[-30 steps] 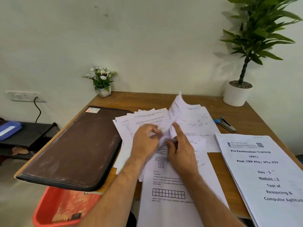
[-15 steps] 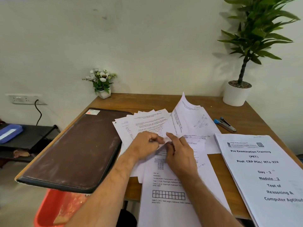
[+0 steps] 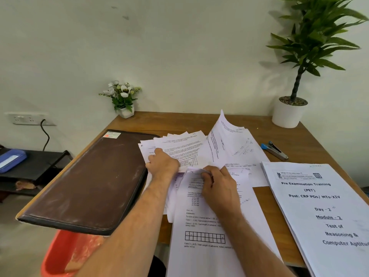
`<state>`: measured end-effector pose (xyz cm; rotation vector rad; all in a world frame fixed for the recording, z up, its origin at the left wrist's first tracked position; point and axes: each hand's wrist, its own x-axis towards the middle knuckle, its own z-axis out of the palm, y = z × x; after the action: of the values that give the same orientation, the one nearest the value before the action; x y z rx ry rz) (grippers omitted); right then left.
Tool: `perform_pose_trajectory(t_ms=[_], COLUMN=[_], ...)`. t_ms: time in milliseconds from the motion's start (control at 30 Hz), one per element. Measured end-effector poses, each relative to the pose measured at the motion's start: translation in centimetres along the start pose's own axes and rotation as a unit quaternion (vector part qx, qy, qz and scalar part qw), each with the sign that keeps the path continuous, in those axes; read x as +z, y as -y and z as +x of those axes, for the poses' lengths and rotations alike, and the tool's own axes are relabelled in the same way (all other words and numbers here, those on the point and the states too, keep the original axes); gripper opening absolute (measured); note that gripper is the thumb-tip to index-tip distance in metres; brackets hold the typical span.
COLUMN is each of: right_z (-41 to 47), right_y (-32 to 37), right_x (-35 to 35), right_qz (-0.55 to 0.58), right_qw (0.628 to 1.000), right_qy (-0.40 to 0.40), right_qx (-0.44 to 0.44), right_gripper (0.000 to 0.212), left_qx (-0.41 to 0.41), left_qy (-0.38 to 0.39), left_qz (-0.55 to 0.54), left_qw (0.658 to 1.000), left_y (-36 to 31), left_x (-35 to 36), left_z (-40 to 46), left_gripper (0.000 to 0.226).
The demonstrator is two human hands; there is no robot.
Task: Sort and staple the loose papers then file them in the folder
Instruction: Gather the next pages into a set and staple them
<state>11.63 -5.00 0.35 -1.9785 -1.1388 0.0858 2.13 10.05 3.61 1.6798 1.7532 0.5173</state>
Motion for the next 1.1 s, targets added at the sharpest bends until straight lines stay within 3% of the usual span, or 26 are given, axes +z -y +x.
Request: perform_pose_trajectory(t_ms=[133,233,300,367,467,633,700,767,800,867,967,1033,1100], right_z=[-0.4,-0.5,-0.5,-0.3,-0.3,-0.4,-0.4,-0.3,-0.2,-0.3,-0.5,-0.5,-0.4], right_y=[0.0,0.0,0.2,0.6,0.5,0.1,0.3,0.5,0.5,0.4,0.2,0.1,0.1], right_x=[0.2,0.1,0.0,-0.2,-0.5,0.0,0.0,0.0,-0.1,-0.2,-0.3,-0.3,-0.4], right_qz=[0.003,0.004,0.011,0.023,0.005,-0.002,-0.01,-0.001,0.006,0.024,0.037,0.039,0.038], right_qw=[1.0,1.0,1.0,0.999,0.997,1.0,1.0,1.0,1.0,0.999,0.999,0.999,0.999], right_qy=[0.004,-0.001,0.009,0.018,0.018,-0.001,-0.005,-0.012,-0.017,-0.027,-0.032,-0.029,-0.022], right_qx=[0.0,-0.006,-0.017,-0.035,-0.07,-0.025,-0.006,0.009,0.013,0.018,0.018,0.015,0.016], right_gripper=[0.02,0.023,0.032,0.049,0.07,0.032,0.027,0.024,0.022,0.018,0.013,0.012,0.011], left_qx=[-0.042,0.093,0.203,0.279,0.339,0.275,0.217,0.158,0.12,0.056,0.037,0.045,0.056], left_qy=[-0.019,-0.018,0.036,0.094,0.109,0.172,0.074,-0.09,-0.122,-0.106,-0.106,-0.145,-0.167], left_qz=[-0.17,-0.208,-0.179,-0.13,-0.089,-0.187,-0.211,-0.099,-0.043,0.014,0.048,0.018,-0.092], left_qw=[0.984,0.974,0.962,0.947,0.93,0.927,0.95,0.978,0.984,0.993,0.993,0.988,0.98], left_y=[0.4,0.8,0.9,1.2,2.0,3.0,3.1,3.5,3.7,3.8,3.2,2.8,2.9], left_x=[-0.1,-0.2,-0.3,0.0,0.5,0.2,0.1,0.1,0.2,0.3,0.4,0.1,-0.3], left_z=[0.8,-0.8,-2.3,-3.6,-4.4,-4.1,-3.7,-2.7,-2.3,-1.6,-1.5,-1.5,-1.2], left_gripper=[0.074,0.041,0.021,0.033,0.032,0.027,0.029,0.037,0.049,0.071,0.08,0.082,0.081])
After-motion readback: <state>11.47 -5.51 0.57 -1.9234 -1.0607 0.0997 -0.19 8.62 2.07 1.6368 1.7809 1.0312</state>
